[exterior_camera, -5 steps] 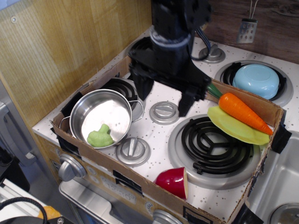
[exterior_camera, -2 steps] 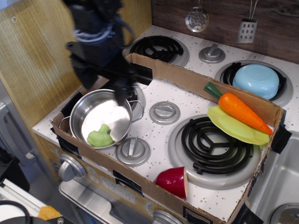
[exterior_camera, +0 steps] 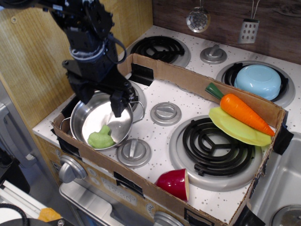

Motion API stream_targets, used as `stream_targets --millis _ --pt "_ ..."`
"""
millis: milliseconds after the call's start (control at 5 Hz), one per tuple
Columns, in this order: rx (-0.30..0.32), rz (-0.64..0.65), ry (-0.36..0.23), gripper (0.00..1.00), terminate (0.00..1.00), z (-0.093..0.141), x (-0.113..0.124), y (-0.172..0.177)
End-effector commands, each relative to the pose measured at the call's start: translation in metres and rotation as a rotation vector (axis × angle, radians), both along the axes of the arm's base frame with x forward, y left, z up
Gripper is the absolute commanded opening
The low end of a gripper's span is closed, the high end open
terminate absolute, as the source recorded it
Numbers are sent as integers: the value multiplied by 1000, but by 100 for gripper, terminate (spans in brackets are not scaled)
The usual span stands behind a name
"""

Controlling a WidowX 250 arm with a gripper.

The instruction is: Take broccoli out of pan

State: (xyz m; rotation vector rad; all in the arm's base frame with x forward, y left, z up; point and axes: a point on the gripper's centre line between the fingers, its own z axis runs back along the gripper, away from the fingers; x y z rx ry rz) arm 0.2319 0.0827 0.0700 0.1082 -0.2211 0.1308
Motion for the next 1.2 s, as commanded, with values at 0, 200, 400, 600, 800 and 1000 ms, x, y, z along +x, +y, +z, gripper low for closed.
stream_targets --millis 0,200,400,600,800,1000 --pt "12 149 -9 100 0 -7 8 1" --pt "16 174 -1 100 0 -9 1 5" --pt "10 203 11 100 0 -20 -4 8" --pt "-10 215 14 100 0 -31 -9 10" --pt "-28 221 9 100 0 -39 -12 8" --pt "-52 233 -14 100 0 -51 -15 4"
